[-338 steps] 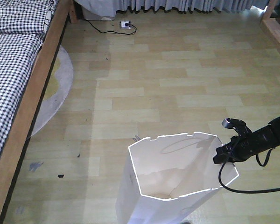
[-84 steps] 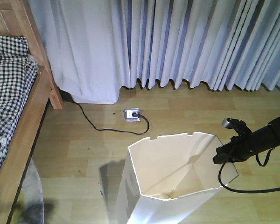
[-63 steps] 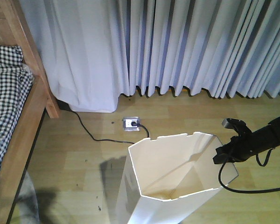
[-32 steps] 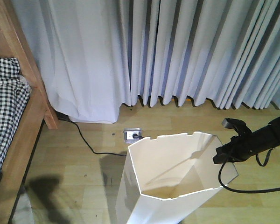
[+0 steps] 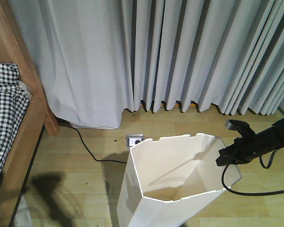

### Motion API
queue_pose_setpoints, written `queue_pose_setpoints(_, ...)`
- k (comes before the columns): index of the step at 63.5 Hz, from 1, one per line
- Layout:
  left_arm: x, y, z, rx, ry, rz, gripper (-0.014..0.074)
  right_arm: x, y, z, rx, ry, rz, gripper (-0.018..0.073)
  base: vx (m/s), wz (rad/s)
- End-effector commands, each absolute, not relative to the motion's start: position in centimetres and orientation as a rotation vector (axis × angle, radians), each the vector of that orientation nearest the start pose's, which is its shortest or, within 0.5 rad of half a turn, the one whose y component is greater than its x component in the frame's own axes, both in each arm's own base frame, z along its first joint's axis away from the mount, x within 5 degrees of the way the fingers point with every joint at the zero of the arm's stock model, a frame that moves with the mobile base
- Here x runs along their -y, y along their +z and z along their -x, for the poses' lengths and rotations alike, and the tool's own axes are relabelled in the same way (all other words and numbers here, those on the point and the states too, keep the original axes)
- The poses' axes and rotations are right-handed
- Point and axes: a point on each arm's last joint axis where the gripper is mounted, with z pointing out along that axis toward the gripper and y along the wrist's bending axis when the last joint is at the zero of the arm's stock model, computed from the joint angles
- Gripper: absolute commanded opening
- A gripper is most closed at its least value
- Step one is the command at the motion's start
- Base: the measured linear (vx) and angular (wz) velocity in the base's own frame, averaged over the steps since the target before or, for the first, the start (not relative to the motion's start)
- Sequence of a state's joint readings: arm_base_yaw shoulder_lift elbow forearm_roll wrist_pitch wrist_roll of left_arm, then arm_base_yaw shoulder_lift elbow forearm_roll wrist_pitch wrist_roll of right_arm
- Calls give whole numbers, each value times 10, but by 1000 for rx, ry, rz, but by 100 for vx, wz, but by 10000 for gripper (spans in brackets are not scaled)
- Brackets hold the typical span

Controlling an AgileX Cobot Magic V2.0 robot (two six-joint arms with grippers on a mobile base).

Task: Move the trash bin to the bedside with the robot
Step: 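Drive toward the curtains beside the bed carrying the bin, then lower the bin to the floor near the bed with right gripper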

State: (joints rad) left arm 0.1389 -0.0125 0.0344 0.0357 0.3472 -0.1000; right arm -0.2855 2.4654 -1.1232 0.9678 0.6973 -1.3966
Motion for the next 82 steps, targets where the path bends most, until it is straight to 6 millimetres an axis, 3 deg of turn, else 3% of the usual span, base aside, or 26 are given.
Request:
queue_pose_setpoints(1, -8, 176, -53, -1766, 54, 191, -6, 37, -1, -341, -2766, 1107, 309, -5, 0, 0)
queue_pose_setpoints(54, -8, 176, -53, -1766, 54, 191, -6, 35, 0, -342, -2751, 1125, 290, -5, 0, 0)
queue_pose_setpoints(60, -8, 176, -53, -1766, 54, 191, -6, 38, -2, -346, -2757, 1049, 242, -5, 0, 0)
queue_pose_setpoints(76, -8, 176, -53, -1766, 54, 191, -6, 64, -16, -362, -2783, 564, 26, -5, 0, 0)
queue_pose_setpoints(82, -8, 176, -53, -1766, 54, 191, -6, 70, -24, -367, -2777, 489, 18, -5, 0, 0)
